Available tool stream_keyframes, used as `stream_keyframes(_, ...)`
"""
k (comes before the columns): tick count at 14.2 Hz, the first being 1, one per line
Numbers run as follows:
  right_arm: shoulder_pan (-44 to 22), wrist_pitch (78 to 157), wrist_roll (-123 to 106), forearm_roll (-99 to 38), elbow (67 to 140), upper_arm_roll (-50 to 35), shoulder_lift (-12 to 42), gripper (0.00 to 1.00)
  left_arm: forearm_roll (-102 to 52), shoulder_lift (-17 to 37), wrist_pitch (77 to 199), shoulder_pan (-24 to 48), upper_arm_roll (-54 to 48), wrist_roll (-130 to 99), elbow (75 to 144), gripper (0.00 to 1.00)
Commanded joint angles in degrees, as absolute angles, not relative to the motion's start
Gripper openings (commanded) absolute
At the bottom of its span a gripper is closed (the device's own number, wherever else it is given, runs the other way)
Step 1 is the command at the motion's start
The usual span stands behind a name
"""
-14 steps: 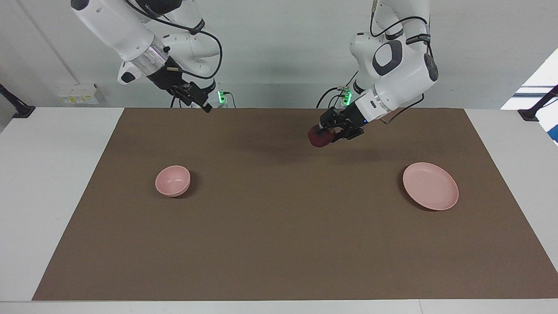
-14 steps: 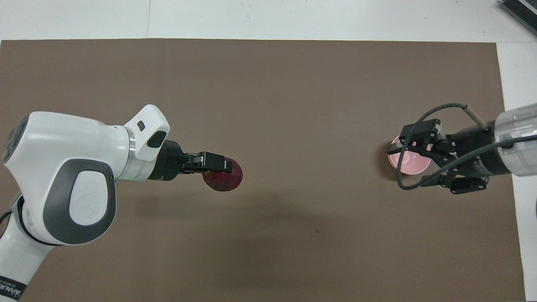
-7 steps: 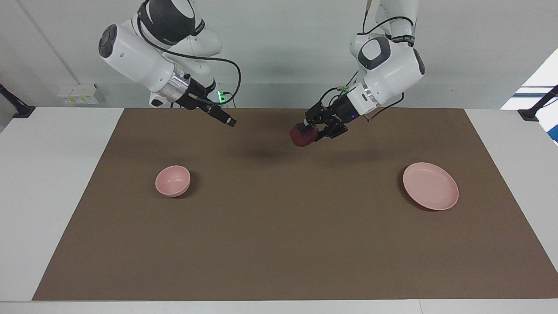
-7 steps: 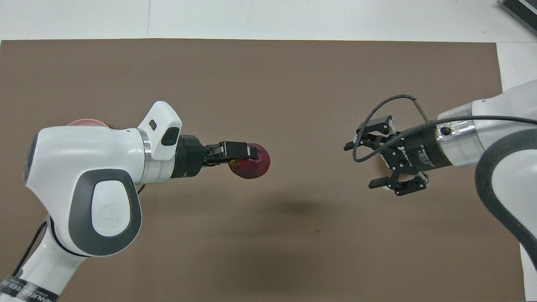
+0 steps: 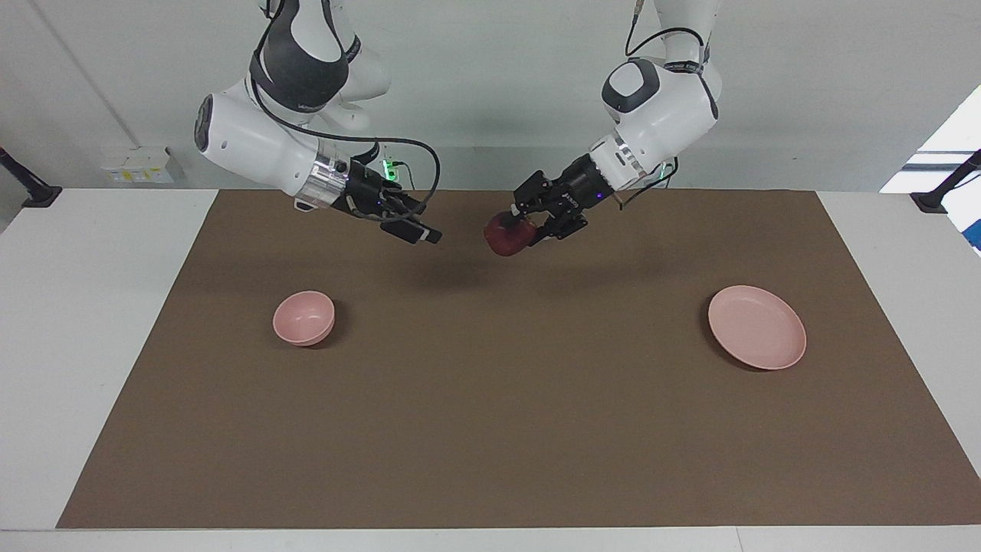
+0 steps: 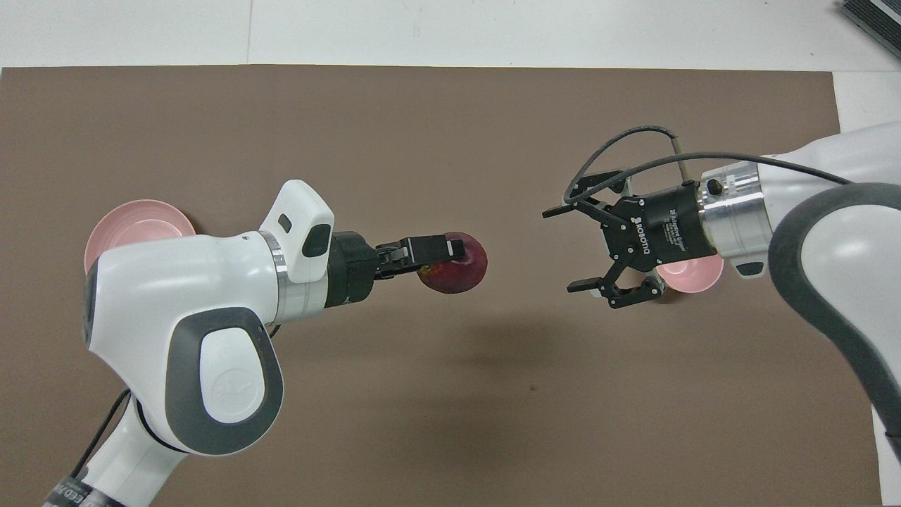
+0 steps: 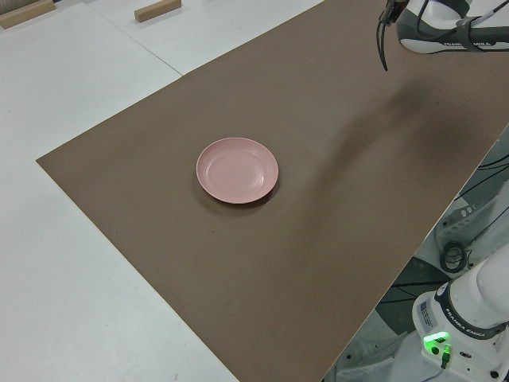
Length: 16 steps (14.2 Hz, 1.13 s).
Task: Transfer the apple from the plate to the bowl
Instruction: 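Lift the apple with the left gripper while the right gripper approaches it, then close the right gripper on the apple held by the left gripper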
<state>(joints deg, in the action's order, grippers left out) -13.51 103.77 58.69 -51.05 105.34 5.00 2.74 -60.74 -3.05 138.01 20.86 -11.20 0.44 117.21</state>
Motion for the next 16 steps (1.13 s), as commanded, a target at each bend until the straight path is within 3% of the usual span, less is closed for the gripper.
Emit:
stream_keyframes(1,-14.9,106.1,61.0,-54.3,105.8,4.9,3.7,1.0,-62.2,-4.3,140.6,22.1,-11.2,-0.6,118.4,0.0)
stream_keyframes(16,-22.1,111.3,62.8,-57.7,105.6,4.8,6.9,1.0,-62.1,-4.6,142.4,22.7,-11.8,-2.6,118.7,0.0)
